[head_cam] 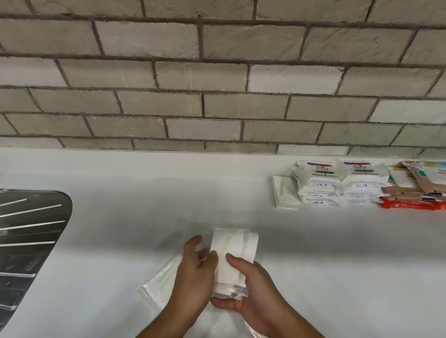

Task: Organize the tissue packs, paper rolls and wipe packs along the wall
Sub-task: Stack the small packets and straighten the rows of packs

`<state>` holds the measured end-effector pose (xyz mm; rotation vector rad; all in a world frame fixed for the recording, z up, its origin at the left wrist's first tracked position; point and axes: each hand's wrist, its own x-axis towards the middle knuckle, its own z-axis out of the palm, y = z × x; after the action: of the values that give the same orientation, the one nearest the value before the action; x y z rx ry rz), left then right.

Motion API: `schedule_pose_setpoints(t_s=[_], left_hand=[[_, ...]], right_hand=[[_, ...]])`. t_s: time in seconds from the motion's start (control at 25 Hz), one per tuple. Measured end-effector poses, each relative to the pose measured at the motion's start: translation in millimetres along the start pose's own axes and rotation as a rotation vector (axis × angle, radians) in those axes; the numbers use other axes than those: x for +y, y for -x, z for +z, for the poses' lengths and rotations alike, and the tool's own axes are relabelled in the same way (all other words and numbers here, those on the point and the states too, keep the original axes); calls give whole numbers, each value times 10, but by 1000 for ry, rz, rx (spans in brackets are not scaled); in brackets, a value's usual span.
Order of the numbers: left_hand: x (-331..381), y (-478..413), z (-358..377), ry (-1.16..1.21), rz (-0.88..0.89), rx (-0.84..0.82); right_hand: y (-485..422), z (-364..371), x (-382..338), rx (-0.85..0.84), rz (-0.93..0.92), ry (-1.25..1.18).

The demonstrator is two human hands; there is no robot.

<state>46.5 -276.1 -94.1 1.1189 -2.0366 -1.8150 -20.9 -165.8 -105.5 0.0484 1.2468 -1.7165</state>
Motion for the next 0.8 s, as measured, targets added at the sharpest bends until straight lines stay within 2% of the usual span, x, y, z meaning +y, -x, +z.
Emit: schedule_pose_setpoints(t_s=[0.16, 0.28, 0.36, 0.48, 0.6, 0.8], left_hand=[[-2, -110, 49, -59, 17, -121], [5, -172, 64, -77, 46, -179], [12, -194, 87, -47, 57, -169], [-31, -312, 121, -10, 21, -100], [30, -328, 173, -111, 84, -155], [109, -422, 331, -171, 144, -257]], right_hand=[[-93, -14, -77, 51, 18, 1], [-122, -15, -151, 92, -4, 109], [-157, -2, -174, 204, -89, 205], [-246, -19, -153, 431, -339, 258], [-365, -67, -99, 439, -451, 423], [-600, -224, -79, 415, -421, 558]])
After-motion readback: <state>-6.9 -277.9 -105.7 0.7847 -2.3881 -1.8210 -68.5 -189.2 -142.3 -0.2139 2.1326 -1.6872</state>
